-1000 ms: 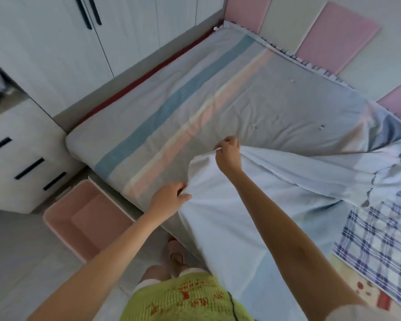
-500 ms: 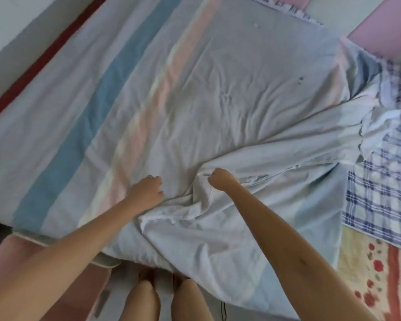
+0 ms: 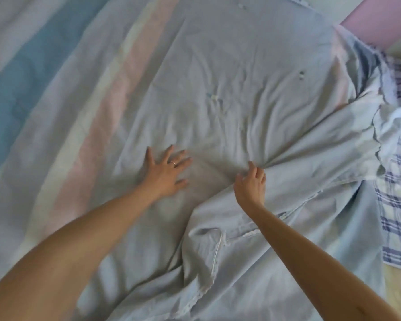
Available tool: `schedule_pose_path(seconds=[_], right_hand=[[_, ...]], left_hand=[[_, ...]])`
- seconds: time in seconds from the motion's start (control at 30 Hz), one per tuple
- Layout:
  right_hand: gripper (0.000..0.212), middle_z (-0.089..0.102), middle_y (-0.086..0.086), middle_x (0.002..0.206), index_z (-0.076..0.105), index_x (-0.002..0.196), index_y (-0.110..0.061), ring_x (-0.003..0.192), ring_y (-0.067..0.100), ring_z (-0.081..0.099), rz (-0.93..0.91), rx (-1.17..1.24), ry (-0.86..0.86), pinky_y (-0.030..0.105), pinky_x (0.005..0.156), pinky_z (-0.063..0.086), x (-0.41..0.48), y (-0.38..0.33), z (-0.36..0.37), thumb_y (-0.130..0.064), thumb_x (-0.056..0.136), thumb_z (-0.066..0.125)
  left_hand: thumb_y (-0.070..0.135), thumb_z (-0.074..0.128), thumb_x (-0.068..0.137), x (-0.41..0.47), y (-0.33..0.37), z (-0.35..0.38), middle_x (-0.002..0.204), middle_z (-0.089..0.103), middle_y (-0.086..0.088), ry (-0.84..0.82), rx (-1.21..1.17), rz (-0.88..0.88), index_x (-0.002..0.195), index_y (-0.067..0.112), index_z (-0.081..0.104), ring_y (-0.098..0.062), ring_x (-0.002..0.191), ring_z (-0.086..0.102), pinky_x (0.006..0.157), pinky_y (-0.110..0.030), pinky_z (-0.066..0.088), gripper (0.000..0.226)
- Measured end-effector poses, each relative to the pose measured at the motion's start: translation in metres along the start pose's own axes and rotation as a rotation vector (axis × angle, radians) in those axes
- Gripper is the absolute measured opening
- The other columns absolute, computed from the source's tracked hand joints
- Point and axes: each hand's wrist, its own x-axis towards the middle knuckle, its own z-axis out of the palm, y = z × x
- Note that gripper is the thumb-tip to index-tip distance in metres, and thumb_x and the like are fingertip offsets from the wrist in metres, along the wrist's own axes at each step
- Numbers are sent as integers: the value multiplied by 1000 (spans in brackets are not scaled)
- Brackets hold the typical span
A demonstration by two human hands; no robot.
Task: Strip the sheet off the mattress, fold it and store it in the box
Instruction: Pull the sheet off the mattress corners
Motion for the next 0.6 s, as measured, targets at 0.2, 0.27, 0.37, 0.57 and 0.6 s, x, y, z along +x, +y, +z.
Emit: schedule_pose_path(seconds=[0.2,0.27,0.37,0.57,0.6], right_hand=[[59,11,5,159,14,151,-28,144,30,9,-138,-119,-109,53,116,8,40,-140,83,-44,98,34],[63,-4,2,160,5,152,-33,146,31,-2,-248,-177,-199,58,114,-1,25,-212,117,-51,97,31],[69,-15,-1,159,-5,151,-36,146,32,-11,-465,-254,-295,65,109,-8,-21,-320,169,-59,95,27],[73,-24,0,157,-12,149,-37,143,35,-23,-940,-336,-384,69,100,-19,-148,-481,264,-66,92,23],[70,-24,-2,157,-11,149,-38,142,34,-24,-1073,-369,-412,69,98,-22,-172,-498,277,-65,93,22]], left_hand=[[66,23,80,-96,-250,25,152,33,1,239,99,-529,144,25,38,-31,141,24,106,-63,-11,77],[68,26,83,-160,-309,25,153,31,3,212,57,-760,145,27,34,-30,141,21,102,-72,-3,75],[76,22,84,-266,-365,49,158,11,10,121,-53,-1099,148,36,18,-28,144,9,100,-76,9,76],[71,17,81,-397,-389,97,158,15,5,156,-128,-1283,148,31,23,-36,143,6,97,-77,5,77],[67,19,82,-396,-389,97,157,16,4,206,-120,-1270,148,30,24,-35,143,7,97,-77,3,76]])
